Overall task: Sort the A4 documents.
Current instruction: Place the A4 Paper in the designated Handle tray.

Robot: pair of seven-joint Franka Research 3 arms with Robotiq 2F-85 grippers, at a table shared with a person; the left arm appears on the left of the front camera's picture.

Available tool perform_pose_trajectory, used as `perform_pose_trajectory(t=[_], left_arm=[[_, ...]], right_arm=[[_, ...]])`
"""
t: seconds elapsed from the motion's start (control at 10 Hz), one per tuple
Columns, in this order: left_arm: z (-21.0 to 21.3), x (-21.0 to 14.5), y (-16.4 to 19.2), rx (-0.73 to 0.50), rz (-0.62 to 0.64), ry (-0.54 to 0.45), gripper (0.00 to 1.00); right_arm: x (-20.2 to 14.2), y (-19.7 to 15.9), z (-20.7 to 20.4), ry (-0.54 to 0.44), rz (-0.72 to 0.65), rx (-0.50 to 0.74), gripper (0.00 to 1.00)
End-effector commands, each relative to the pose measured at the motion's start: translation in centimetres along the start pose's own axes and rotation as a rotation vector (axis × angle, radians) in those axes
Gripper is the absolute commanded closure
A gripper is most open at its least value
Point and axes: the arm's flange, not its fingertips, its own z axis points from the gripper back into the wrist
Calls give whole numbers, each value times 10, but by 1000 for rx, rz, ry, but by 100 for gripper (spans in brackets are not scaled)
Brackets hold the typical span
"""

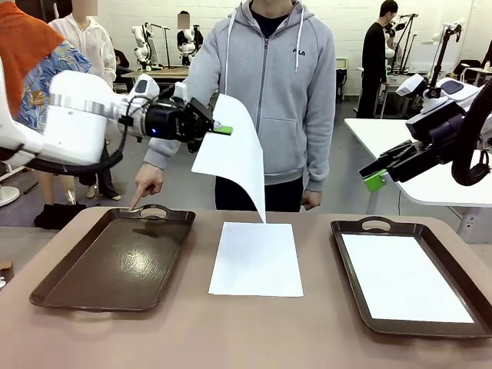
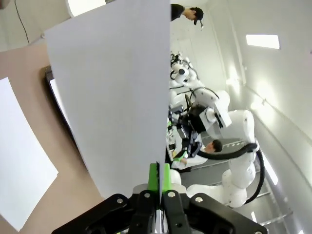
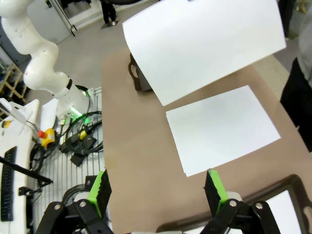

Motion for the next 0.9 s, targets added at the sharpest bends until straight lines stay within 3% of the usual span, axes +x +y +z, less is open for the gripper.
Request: perform_pose_trajectory(t=[0.0, 0.3, 0.8], left_arm=[[12, -3, -1, 79, -52, 59, 99], [38, 9, 33, 266, 46, 178, 99], [91, 11, 62, 411, 127, 240, 99]], right_arm=[[-1, 1, -1, 1, 7, 1, 0], [-1, 1, -1, 1, 7, 1, 0], [-1, 1, -1, 1, 7, 1, 0]])
